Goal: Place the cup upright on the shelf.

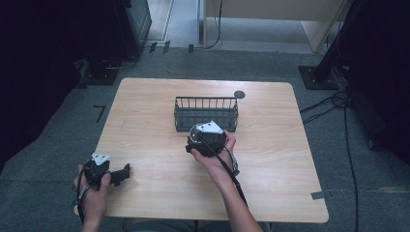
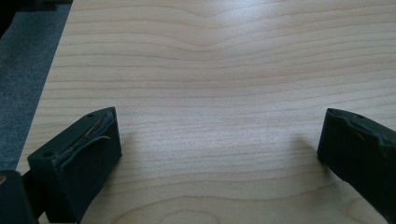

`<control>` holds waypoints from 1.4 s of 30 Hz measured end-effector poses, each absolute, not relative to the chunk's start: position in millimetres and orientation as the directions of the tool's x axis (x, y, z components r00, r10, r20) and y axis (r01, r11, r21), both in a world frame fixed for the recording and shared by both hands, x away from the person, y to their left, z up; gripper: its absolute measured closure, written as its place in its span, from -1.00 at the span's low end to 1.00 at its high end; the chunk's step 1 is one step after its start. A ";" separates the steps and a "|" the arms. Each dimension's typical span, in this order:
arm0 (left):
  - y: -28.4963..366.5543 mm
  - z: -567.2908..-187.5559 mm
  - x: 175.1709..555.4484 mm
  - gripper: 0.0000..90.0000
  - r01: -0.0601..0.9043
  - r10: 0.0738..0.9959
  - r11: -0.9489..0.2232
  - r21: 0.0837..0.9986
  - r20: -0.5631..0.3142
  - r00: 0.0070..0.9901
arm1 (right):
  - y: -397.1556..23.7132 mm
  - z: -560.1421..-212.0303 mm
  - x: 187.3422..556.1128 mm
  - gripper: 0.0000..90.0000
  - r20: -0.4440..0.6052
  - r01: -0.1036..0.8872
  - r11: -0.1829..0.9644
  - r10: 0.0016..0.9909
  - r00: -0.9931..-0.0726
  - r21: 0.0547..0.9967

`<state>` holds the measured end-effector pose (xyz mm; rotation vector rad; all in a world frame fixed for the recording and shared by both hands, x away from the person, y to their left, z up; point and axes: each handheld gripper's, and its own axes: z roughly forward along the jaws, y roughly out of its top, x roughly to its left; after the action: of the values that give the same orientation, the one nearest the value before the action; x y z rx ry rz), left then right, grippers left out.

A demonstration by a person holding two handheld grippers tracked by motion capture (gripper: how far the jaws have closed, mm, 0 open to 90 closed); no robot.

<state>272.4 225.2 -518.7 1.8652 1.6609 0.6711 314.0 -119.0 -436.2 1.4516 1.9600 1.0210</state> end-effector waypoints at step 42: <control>225.1 -518.6 272.8 -1.00 0.721 0.994 -0.087 0.687 0.007 0.113 | -154.6 -366.5 371.6 -0.60 0.000 0.511 0.116 0.975 -0.220 0.852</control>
<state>272.8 225.1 -518.6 1.8665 1.6612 0.6692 371.6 -154.6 -366.5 1.4430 1.8059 1.0092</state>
